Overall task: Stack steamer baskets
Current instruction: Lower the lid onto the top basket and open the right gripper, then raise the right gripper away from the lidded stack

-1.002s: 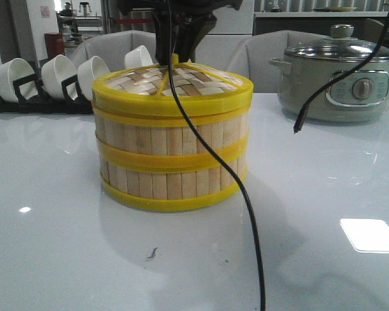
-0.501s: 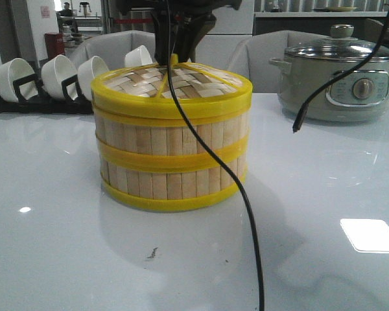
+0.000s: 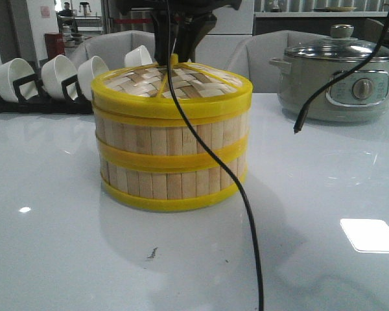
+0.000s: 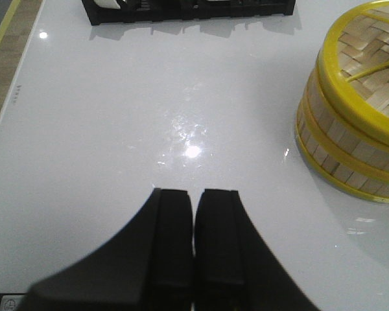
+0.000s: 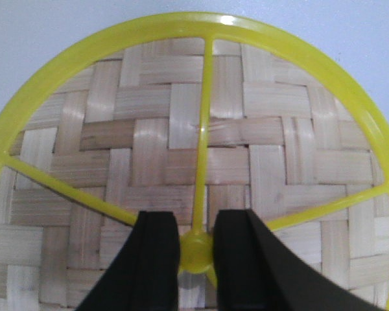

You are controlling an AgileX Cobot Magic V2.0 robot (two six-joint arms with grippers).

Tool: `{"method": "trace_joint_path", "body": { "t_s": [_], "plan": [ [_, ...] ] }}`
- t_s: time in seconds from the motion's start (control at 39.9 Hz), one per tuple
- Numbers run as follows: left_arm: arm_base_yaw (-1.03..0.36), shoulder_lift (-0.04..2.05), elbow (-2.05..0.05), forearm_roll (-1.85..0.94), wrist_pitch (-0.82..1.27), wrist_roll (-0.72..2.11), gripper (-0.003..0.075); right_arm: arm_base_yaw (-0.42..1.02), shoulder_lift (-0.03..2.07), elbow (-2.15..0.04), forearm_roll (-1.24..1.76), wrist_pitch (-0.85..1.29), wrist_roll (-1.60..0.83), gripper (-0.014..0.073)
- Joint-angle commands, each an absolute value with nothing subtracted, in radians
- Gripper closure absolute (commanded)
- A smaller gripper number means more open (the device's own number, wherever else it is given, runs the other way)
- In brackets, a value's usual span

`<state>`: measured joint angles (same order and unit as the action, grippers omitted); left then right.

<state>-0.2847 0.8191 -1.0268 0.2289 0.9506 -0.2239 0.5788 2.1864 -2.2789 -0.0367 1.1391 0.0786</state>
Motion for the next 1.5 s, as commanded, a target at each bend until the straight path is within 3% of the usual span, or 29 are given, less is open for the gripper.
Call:
{"method": "trace_joint_path", "body": {
  "t_s": [0.0, 0.48, 0.8, 1.0, 1.33, 1.48],
  "plan": [
    [-0.282, 0.813, -1.053, 0.243, 0.878, -0.235, 0.0629, 0.578, 2.12, -2.317, -0.042, 1.076, 0.073, 0.0293],
    [-0.282, 0.813, -1.053, 0.243, 0.878, -0.235, 0.0629, 0.578, 2.099, -2.317, -0.047, 1.056, 0.073, 0.0293],
    [-0.282, 0.813, -1.053, 0.243, 0.878, -0.235, 0.0629, 0.519, 1.916, -2.257, -0.068, 0.979, 0.073, 0.0295],
    [-0.282, 0.813, -1.053, 0.243, 0.878, -0.235, 0.0629, 0.431, 1.689, -1.985, -0.068, 0.837, 0.073, 0.0295],
    [-0.282, 0.813, -1.053, 0.243, 0.878, -0.235, 0.0629, 0.197, 1.247, -1.353, -0.051, 0.476, 0.074, 0.0295],
    [-0.282, 0.813, -1.053, 0.243, 0.878, -0.235, 0.0629, 0.101, 1.056, -1.13, -0.047, 0.418, 0.074, 0.0295]
  ]
}}
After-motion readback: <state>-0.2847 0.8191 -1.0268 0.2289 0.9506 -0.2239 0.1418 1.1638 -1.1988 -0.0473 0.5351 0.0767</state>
